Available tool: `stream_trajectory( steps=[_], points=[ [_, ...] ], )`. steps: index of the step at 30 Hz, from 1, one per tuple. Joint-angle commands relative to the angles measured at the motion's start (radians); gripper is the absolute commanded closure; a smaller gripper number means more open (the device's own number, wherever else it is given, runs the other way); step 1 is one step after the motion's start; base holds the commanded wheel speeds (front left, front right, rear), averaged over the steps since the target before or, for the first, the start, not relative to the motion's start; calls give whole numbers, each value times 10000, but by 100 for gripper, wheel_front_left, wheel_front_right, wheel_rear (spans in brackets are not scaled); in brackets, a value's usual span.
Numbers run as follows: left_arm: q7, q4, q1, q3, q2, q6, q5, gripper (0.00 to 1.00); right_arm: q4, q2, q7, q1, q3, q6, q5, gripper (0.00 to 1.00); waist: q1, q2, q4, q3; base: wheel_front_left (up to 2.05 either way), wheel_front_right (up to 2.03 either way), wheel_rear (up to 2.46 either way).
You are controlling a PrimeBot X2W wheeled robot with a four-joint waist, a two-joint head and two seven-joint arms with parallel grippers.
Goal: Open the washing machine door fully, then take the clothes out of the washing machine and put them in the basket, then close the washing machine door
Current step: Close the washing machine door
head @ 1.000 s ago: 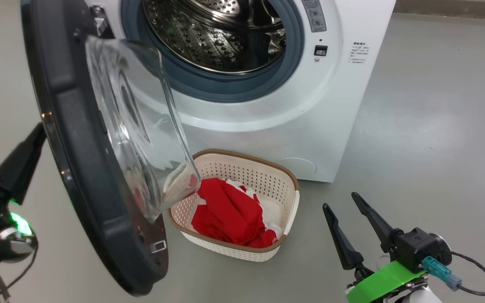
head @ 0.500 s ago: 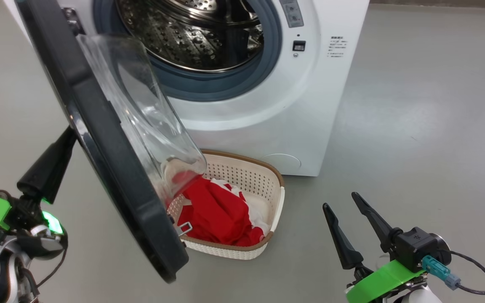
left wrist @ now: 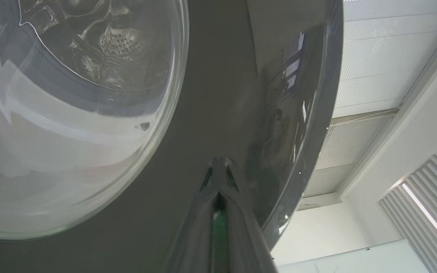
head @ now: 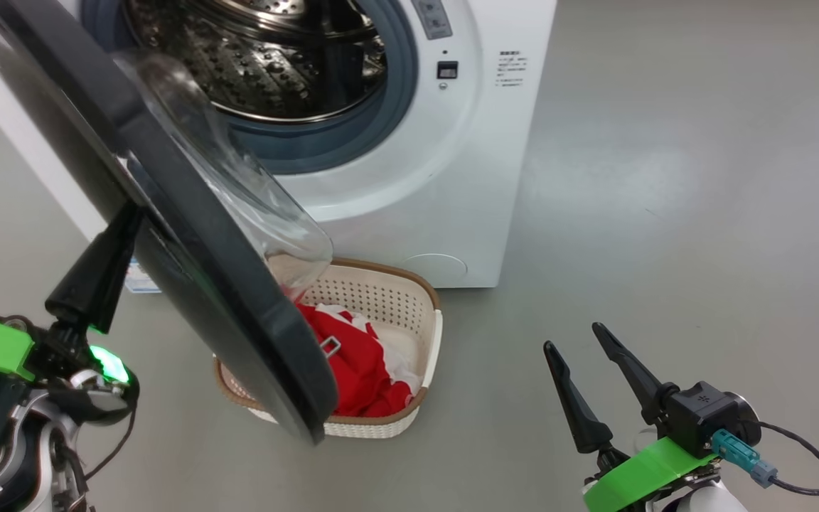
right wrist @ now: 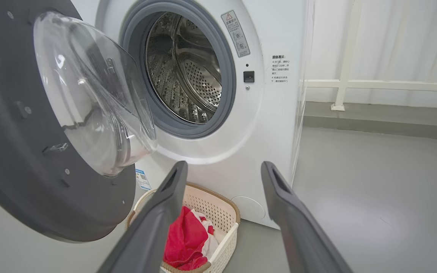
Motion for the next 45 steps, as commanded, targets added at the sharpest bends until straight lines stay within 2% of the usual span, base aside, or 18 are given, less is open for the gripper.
stream_trajectory(
  steps=[1,21,33,45],
  points=[
    [-29,-227,-476,131,121,-140,-160,100,-237,28,-65,-429,205,48,105,0,0,-1,-215,93,0,0,0],
    [-1621,717,-1654,-696,110,-1270,-107,100,-498,28,-65,-782,242,48,-29,0,0,-1,-1409,974,0,0,0],
    [-2561,1329,-2887,-463,109,-1771,146,100,-563,28,-65,-919,297,48,-40,0,0,-1,-1882,1518,0,0,0],
    [-3358,2507,-4424,-472,110,-2370,523,100,-585,28,-65,-1046,410,48,-66,0,0,-1,-2094,1927,0,0,0]
  ],
)
